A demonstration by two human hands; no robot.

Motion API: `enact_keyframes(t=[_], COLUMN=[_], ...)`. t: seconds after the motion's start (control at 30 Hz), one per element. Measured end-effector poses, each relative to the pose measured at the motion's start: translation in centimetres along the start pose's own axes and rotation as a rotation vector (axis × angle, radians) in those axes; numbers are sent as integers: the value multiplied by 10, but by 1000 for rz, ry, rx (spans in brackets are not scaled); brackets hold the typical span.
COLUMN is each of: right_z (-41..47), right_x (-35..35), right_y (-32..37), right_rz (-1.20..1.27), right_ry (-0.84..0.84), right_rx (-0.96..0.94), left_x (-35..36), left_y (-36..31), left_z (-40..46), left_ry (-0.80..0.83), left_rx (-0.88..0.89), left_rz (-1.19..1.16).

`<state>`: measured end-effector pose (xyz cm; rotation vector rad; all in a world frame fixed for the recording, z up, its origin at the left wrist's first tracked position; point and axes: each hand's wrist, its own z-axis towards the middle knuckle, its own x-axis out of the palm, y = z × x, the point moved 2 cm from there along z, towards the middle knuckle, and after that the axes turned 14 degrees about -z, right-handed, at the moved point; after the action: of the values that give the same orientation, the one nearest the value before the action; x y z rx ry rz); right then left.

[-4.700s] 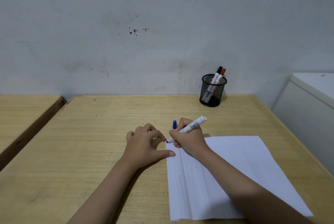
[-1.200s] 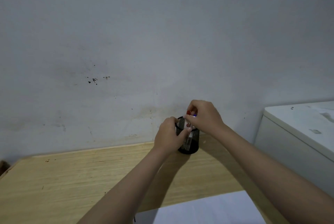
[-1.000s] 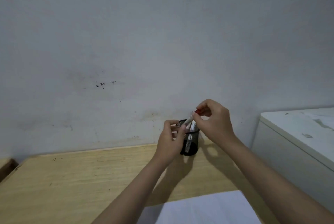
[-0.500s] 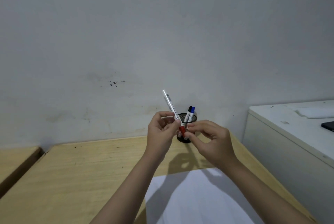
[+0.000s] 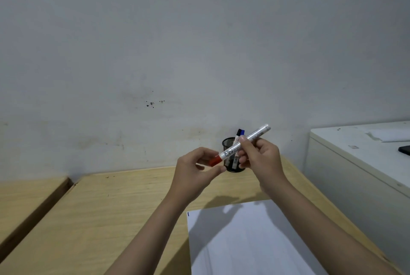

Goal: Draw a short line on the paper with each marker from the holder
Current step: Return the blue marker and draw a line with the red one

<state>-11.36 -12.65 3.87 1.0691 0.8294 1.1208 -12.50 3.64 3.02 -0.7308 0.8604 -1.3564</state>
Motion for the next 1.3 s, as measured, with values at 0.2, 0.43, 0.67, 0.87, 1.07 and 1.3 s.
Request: enact_keyframes(t=[0.2, 0.43, 0.67, 0.87, 1.07, 1.3], right_z=[-10, -12, -14, -2, 11, 12], right_x=[11, 18, 26, 18, 14, 19], right_y=[-4, -7, -14, -15, -25, -58], right_rz=[5, 63, 54, 69, -18, -120], right_ry=[101, 101, 58, -65, 3, 21], right_rx=[14, -1, -65, -142, -177, -152], left_x=[1, 2, -3, -31, -68, -63], left_y=[-7, -8, -1, 27, 82, 124], left_z=[-4, -7, -3, 1, 8, 27], left_ry=[-32, -76, -58, -118, -120, 93], left_rx=[129, 134, -3, -177, -361, -475], left_rz=[40, -11, -170, -277, 71, 429])
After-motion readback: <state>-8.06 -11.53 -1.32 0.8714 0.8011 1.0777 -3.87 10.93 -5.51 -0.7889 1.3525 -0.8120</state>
